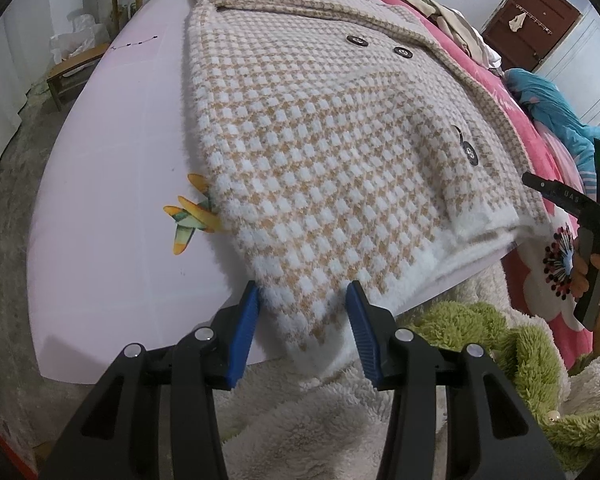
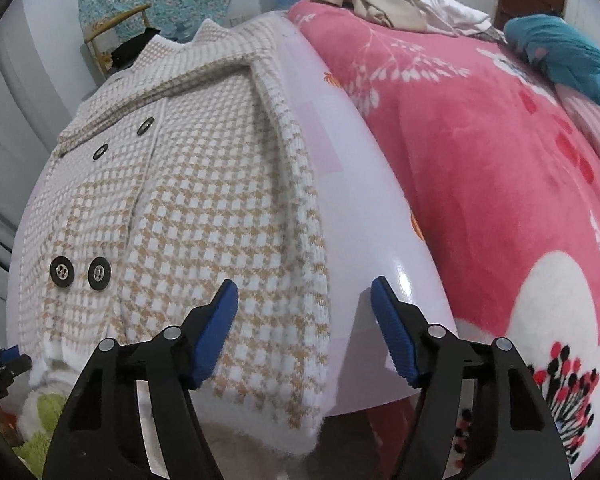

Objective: Fold large clothes
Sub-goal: 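Move both open tools to the coat hem at the bed edge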

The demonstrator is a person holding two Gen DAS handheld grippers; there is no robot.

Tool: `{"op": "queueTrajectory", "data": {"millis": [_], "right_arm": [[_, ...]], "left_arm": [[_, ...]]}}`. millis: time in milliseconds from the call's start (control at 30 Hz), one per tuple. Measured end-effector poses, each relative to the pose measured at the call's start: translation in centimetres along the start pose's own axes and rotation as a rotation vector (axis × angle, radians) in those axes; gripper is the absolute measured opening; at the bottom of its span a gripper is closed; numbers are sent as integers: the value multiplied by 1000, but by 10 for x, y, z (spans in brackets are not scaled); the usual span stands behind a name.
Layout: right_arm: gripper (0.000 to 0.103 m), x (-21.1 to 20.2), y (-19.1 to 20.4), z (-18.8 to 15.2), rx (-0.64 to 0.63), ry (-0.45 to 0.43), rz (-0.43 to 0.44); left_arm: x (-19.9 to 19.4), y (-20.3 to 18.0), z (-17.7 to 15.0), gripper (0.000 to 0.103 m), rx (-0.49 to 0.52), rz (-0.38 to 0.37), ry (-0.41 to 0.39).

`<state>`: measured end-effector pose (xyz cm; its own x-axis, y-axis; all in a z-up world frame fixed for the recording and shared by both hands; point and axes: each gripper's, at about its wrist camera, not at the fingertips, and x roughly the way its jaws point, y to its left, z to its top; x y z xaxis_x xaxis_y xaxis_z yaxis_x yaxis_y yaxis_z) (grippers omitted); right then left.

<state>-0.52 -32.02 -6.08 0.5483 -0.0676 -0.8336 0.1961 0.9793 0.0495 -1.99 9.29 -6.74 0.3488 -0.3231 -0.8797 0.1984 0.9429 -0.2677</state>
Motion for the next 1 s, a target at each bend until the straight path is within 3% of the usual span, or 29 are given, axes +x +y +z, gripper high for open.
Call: {"op": "queueTrajectory", "data": {"millis": [400, 867, 1000], "right_arm": [[52, -7, 7, -12, -3, 10, 28], [49, -6, 12, -25, -9, 29, 47], [38, -6, 11, -30, -8, 31, 51]], "left_arm": [[-1, 0, 0, 44, -2, 2, -1], [0, 0, 0, 44, -4, 8, -5], [-1, -1, 0, 40, -9, 23, -20]]}}
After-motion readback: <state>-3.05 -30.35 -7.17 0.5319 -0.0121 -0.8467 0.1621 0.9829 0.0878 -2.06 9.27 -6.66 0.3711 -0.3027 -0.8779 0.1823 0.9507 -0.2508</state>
